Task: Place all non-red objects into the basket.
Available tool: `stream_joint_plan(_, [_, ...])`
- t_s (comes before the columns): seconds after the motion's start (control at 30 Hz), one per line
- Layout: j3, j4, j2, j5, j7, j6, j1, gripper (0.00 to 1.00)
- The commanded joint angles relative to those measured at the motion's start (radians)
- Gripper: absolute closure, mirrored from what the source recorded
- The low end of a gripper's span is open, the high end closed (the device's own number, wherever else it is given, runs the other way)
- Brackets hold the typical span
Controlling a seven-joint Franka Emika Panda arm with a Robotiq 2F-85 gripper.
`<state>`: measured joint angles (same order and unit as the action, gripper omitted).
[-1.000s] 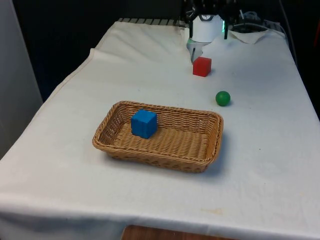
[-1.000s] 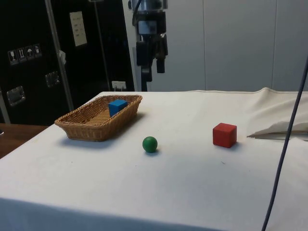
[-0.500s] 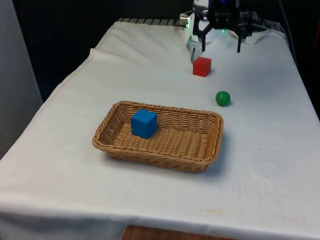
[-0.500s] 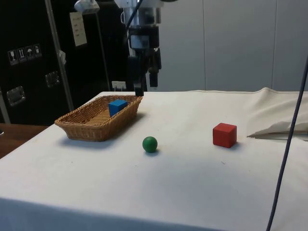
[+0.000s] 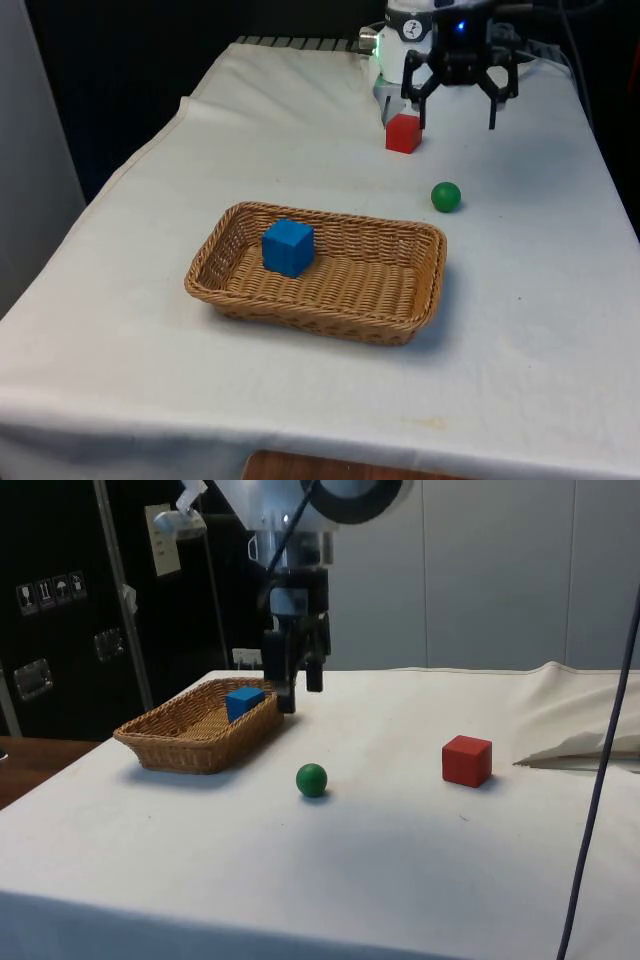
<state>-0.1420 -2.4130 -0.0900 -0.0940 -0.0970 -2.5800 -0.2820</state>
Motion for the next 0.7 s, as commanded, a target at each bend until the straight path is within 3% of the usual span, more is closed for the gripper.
stream_joint_plan(0.0, [0.01,-0.004,-0.008,-0.026,0.019,-0.024,-0.002,0.0])
stream_joint_plan(0.23, [0.038,-0.007,-0.062,-0.032,0.032,-0.087,0.001,0.0])
stream_joint_plan(0.27, [0.028,-0.004,-0.061,-0.002,0.011,-0.073,0.0,0.0])
stream_joint_plan(0.3, [0.042,-0.007,-0.069,-0.033,0.033,-0.095,0.002,0.0])
stream_joint_plan(0.43, [0.056,-0.007,-0.099,-0.034,0.04,-0.132,0.005,0.0])
stream_joint_plan(0.53, [0.06,-0.006,-0.116,-0.031,0.043,-0.149,0.005,0.0])
stream_joint_plan(0.57, [0.046,-0.004,-0.116,-0.002,0.023,-0.137,0.0,0.0])
stream_joint_plan(0.6, [0.061,-0.005,-0.12,-0.031,0.046,-0.152,0.006,0.0])
stream_joint_plan(0.67, [0.062,-0.004,-0.128,-0.03,0.052,-0.16,0.007,0.0])
